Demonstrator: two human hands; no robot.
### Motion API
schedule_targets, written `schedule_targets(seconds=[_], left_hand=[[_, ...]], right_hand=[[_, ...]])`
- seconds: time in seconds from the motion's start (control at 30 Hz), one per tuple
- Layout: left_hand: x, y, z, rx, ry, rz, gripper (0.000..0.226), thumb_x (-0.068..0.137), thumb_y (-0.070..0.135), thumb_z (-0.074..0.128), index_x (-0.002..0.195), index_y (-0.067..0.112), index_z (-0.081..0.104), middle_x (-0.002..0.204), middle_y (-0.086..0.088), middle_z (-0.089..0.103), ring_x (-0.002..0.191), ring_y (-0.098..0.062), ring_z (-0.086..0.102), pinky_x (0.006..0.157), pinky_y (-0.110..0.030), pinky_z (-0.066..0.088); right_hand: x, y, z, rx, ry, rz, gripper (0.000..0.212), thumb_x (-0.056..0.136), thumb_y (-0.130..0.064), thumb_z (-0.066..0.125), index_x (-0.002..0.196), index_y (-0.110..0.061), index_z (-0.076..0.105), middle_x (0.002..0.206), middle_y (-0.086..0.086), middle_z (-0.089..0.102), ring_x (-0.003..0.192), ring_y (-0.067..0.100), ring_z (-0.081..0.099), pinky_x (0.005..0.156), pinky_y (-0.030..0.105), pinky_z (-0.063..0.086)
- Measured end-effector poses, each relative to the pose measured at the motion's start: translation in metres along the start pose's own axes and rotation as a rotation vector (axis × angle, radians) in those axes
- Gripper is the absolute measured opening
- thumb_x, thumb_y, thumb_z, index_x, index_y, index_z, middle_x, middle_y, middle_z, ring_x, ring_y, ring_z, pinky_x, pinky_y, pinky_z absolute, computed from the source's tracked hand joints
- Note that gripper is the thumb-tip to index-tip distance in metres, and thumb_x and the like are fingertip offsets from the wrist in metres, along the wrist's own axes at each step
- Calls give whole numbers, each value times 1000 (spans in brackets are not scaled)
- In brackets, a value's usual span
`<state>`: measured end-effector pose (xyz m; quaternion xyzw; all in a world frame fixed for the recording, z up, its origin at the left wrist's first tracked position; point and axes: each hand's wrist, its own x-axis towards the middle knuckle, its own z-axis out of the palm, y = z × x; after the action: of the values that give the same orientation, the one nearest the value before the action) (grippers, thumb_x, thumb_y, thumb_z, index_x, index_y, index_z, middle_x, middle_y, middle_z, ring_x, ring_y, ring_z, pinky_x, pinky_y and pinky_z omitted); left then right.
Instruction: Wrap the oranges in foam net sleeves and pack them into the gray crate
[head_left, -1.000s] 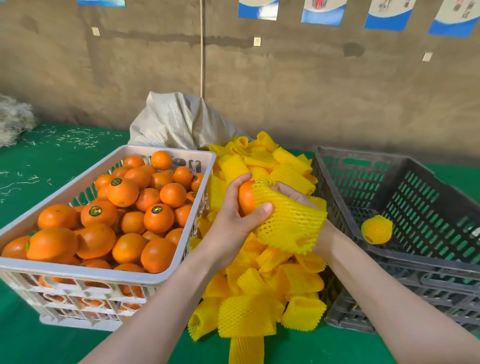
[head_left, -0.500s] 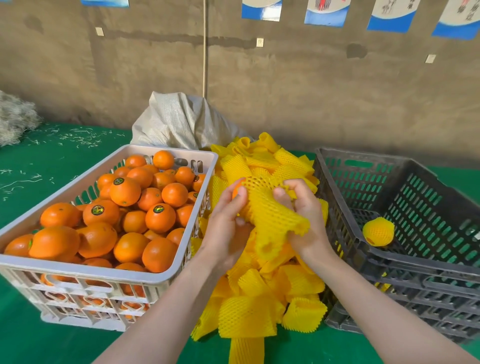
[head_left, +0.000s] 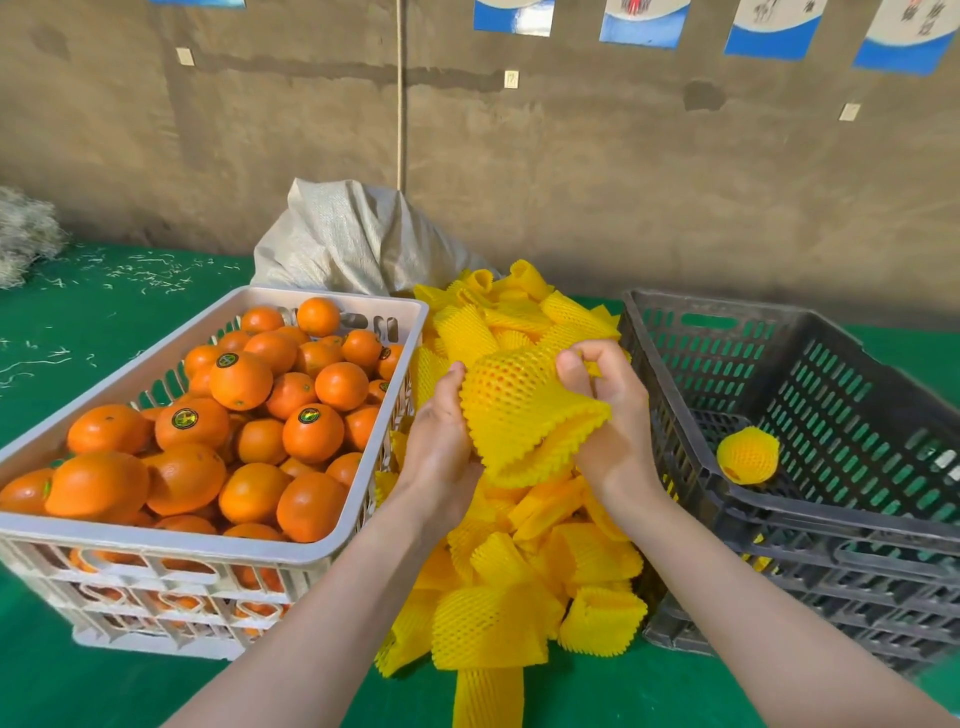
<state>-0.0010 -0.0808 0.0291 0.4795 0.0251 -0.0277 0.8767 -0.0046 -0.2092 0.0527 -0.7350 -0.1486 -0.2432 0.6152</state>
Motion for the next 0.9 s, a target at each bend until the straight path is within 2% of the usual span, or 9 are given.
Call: schedule_targets(seconds=[0.1, 0.2, 0.3, 0.37, 0.43, 0.5, 0.63, 0.8, 0.9], left_hand=[[-2, -1, 1, 28, -1, -19, 26, 95, 47, 43, 99, 29, 61, 85, 4, 75, 75, -12, 72, 58, -29, 56], [1, -2, 0, 47, -7, -12, 61, 86, 66, 31, 114, 21, 63, 104, -4, 73, 91, -20, 71, 65, -33, 57], [-3, 1, 2, 58, -56, -6, 79, 71, 75, 34, 122, 22, 60, 112, -4, 71, 99, -19, 69, 69, -34, 58], [-5, 0, 2, 114, -91, 46, 71, 73, 70, 43, 124, 24, 60, 116, -1, 69, 104, -18, 67, 75, -35, 58], [-6, -2, 5, 133, -29, 105, 45, 83, 59, 47, 98, 25, 72, 97, 0, 74, 89, -15, 71, 67, -31, 58], [-4, -4, 7, 174, 114, 197, 42, 93, 46, 49, 68, 18, 67, 69, 0, 68, 65, -14, 66, 54, -25, 53], [-6, -5, 11, 341, 177, 435, 36, 99, 30, 46, 79, 2, 57, 71, -6, 56, 70, -17, 53, 62, -36, 45], [-7, -3, 13, 468, 158, 514, 43, 100, 32, 40, 76, -3, 52, 68, -13, 47, 67, -23, 43, 61, -43, 36], [-10, -3, 17, 426, 149, 480, 57, 96, 41, 39, 80, -13, 50, 71, -25, 47, 69, -27, 43, 62, -52, 39]], right_hand=[[10, 2, 1, 35, 24, 89, 21, 94, -20, 53, 74, -19, 56, 71, -8, 57, 68, 1, 53, 59, 18, 43], [7, 8, 3, -6, 31, 124, 22, 95, -22, 52, 75, -14, 57, 69, -9, 55, 62, -5, 49, 58, 17, 42], [5, 12, 3, 13, 31, 249, 25, 97, -15, 47, 74, -20, 53, 71, -9, 53, 70, 3, 51, 60, 19, 42], [5, 11, 3, 66, 45, 337, 30, 98, -8, 43, 73, -22, 51, 75, -6, 55, 76, 13, 51, 66, 27, 46], [4, 10, 5, 68, 48, 353, 26, 100, -15, 42, 76, -17, 52, 84, 10, 60, 80, 17, 49, 74, 38, 49], [-1, 11, 9, 155, 29, 431, 25, 100, -31, 41, 89, -14, 56, 95, 22, 58, 82, 18, 53, 67, 40, 50], [-4, 15, 13, 433, -5, 720, 46, 91, -57, 40, 116, -26, 61, 106, 4, 69, 96, 24, 66, 63, 37, 57], [-4, 19, 13, 605, 106, 683, 23, 91, -40, 53, 95, -24, 69, 90, -2, 74, 80, 14, 69, 61, 25, 54], [-1, 21, 14, 790, 117, 744, 23, 91, -34, 52, 81, -21, 69, 79, 2, 72, 77, 20, 66, 68, 31, 54]])
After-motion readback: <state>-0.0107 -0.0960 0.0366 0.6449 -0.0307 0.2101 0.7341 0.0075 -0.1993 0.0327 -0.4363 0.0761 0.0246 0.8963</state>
